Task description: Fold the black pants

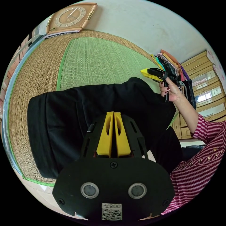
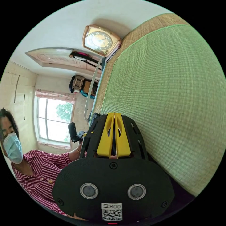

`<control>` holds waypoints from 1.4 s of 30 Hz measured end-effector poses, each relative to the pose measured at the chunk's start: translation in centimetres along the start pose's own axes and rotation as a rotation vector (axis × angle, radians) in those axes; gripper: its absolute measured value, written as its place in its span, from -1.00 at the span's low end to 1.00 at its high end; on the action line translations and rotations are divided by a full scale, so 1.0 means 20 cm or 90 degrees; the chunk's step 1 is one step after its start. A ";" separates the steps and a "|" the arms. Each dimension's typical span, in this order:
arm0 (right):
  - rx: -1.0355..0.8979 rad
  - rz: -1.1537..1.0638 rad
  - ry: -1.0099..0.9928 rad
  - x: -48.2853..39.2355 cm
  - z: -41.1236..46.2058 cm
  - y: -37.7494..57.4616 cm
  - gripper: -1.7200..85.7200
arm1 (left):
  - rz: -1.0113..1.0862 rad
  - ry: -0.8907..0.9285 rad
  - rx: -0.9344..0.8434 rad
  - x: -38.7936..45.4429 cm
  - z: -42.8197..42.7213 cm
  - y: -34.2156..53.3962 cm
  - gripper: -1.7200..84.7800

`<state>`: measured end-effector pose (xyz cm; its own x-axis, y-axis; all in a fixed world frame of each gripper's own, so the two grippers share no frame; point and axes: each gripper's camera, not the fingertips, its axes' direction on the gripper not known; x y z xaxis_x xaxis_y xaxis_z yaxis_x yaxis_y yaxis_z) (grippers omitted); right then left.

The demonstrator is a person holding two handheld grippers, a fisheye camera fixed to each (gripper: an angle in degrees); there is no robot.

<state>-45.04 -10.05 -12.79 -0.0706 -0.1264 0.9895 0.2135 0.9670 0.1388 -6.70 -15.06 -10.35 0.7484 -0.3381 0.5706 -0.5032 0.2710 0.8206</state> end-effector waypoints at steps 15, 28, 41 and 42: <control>-0.017 -0.019 0.493 -0.15 -0.40 0.64 -0.83 | 0.103 0.055 0.003 0.29 0.01 -0.28 -0.92; -0.022 -0.014 0.546 -0.12 -0.42 0.74 -0.86 | 0.105 0.018 -0.042 0.41 -0.01 -0.35 -0.93; -0.002 0.001 0.580 -0.10 -0.57 0.89 -0.94 | 0.113 0.005 -0.049 0.54 -0.09 -0.33 -0.96; 0.010 0.003 0.583 -0.11 -0.61 0.91 -0.94 | 0.112 0.005 -0.048 0.54 -0.10 -0.33 -0.96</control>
<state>-29.08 5.05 -11.89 0.7319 -0.2417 0.6371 0.1985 0.9701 0.1400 5.56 -18.72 -9.55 0.6547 -0.2726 0.7050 -0.5937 0.3917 0.7029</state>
